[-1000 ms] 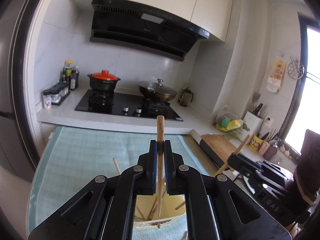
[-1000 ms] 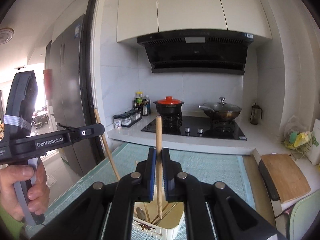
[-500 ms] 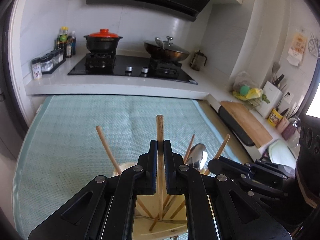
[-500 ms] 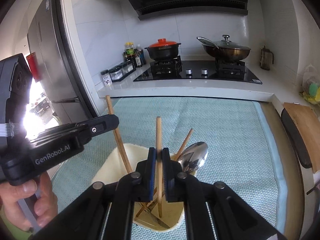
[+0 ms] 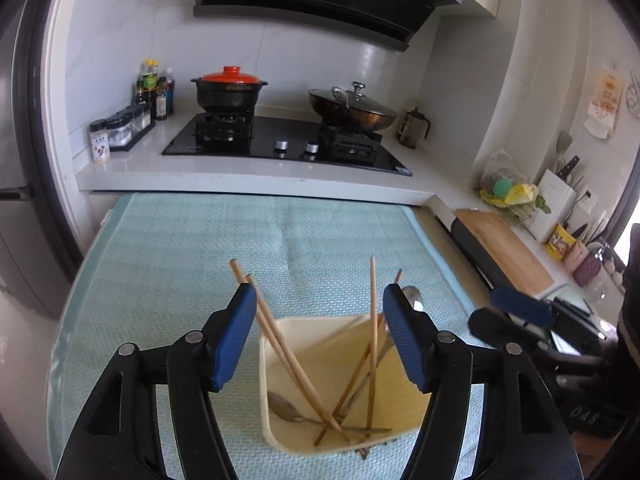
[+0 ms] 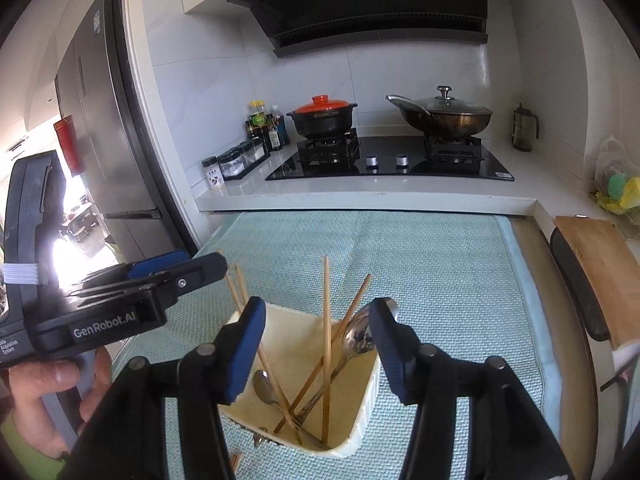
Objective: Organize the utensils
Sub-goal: 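Move the right tool back over the remaining chopsticks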
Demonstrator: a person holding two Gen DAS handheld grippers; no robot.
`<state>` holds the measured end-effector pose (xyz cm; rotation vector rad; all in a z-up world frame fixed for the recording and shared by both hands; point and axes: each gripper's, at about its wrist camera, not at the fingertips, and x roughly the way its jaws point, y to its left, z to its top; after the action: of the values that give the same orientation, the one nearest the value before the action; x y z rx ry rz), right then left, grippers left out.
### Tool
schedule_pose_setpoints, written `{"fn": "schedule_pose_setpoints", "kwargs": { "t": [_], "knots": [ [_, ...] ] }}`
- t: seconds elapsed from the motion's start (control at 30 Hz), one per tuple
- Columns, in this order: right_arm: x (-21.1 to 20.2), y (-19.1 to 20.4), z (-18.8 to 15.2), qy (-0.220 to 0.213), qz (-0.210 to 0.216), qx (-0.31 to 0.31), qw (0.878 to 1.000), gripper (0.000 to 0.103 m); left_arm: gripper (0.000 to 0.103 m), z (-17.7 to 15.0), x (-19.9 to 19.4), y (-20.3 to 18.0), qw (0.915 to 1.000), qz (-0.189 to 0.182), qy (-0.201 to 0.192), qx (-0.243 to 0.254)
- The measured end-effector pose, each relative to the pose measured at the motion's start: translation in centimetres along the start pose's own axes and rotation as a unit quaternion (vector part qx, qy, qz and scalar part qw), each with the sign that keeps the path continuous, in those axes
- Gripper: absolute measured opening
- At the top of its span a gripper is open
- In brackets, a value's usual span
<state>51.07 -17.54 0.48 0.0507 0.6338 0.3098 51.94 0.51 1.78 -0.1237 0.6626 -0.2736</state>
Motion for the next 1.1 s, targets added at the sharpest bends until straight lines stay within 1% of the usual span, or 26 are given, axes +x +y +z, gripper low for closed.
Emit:
{"fn": "schedule_pose_setpoints", "kwargs": {
  "t": [0.1, 0.2, 0.3, 0.4, 0.5, 0.6, 0.67, 0.77, 0.87, 0.93, 1.1],
  "knots": [
    [-3.5, 0.5, -0.9, -0.016, -0.007, -0.016, 1.0, 0.059, 0.082, -1.8, -3.7, 0.1, 0.9995, 0.015, -0.003, 0.028],
    [-6.9, 1.0, -3.0, -0.027, -0.016, -0.033, 0.999, 0.061, 0.086, -4.7, -7.2, 0.3, 0.9972, 0.038, 0.012, 0.064],
    [-9.7, 1.1, -5.8, -0.028, -0.027, -0.042, 0.998, 0.061, 0.091, -8.7, -10.3, 1.0, 0.9941, 0.061, 0.027, 0.085],
    [-11.8, 0.9, -9.3, -0.029, -0.042, -0.041, 0.998, 0.061, 0.095, -14.0, -12.3, 2.2, 0.9946, 0.07, 0.042, 0.064],
    [-12.8, 0.2, -13.8, -0.029, -0.063, -0.022, 0.997, 0.065, 0.095, -19.6, -12.7, 2.8, 0.9947, 0.07, 0.068, 0.033],
    [-12.5, -0.8, -19.1, -0.011, -0.097, -0.002, 0.995, 0.065, 0.095, -24.1, -12.5, 3.1, 0.9942, 0.074, 0.078, 0.007],
    [-11.7, -1.6, -22.2, 0.013, -0.126, 0.004, 0.992, 0.065, 0.095, -26.3, -11.9, 3.2, 0.9937, 0.081, 0.078, -0.001],
    [-10.9, -2.9, -25.7, 0.041, -0.145, 0.026, 0.988, 0.065, 0.095, -28.3, -10.7, 3.7, 0.9923, 0.094, 0.081, -0.007],
    [-10.5, -3.9, -27.7, 0.057, -0.159, 0.042, 0.985, 0.065, 0.095, -29.2, -9.6, 4.7, 0.9928, 0.088, 0.077, -0.027],
    [-10.2, -4.5, -28.4, 0.061, -0.171, 0.051, 0.982, 0.065, 0.095, -29.3, -8.9, 5.4, 0.993, 0.083, 0.074, -0.039],
    [-9.3, -6.0, -29.0, 0.075, -0.181, 0.068, 0.978, 0.065, 0.095, -29.3, -6.9, 6.9, 0.9887, 0.082, 0.103, -0.071]
  ]
}}
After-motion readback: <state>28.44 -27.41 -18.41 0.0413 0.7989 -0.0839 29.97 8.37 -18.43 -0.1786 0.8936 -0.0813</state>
